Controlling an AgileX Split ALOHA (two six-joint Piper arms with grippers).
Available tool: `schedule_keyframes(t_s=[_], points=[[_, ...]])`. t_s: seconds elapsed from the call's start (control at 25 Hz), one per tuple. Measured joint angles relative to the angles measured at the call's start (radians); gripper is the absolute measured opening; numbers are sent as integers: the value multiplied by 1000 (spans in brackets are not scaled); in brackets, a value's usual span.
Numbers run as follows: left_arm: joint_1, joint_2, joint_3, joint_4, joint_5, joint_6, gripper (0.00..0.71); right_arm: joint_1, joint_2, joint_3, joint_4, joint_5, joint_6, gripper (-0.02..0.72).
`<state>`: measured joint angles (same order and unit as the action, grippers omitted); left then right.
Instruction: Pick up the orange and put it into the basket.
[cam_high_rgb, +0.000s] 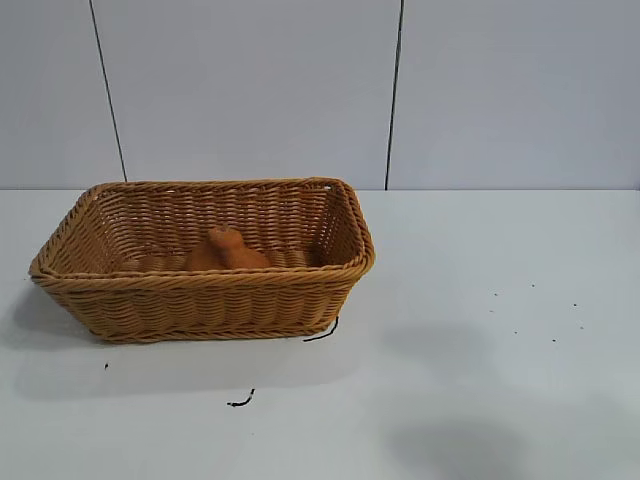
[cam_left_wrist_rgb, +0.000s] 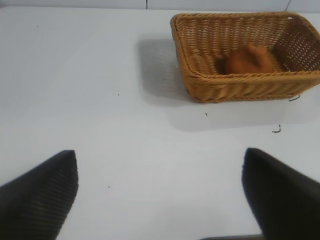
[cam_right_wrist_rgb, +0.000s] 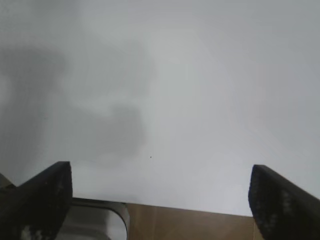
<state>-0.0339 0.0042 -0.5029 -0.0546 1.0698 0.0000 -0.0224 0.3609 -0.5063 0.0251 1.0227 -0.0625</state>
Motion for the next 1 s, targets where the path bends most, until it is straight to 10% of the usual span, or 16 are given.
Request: schedule_keyframes(t_s=[1.0], points=[[0, 0, 0, 0, 0, 0, 639, 20, -364, 6, -4, 1, 0, 685]])
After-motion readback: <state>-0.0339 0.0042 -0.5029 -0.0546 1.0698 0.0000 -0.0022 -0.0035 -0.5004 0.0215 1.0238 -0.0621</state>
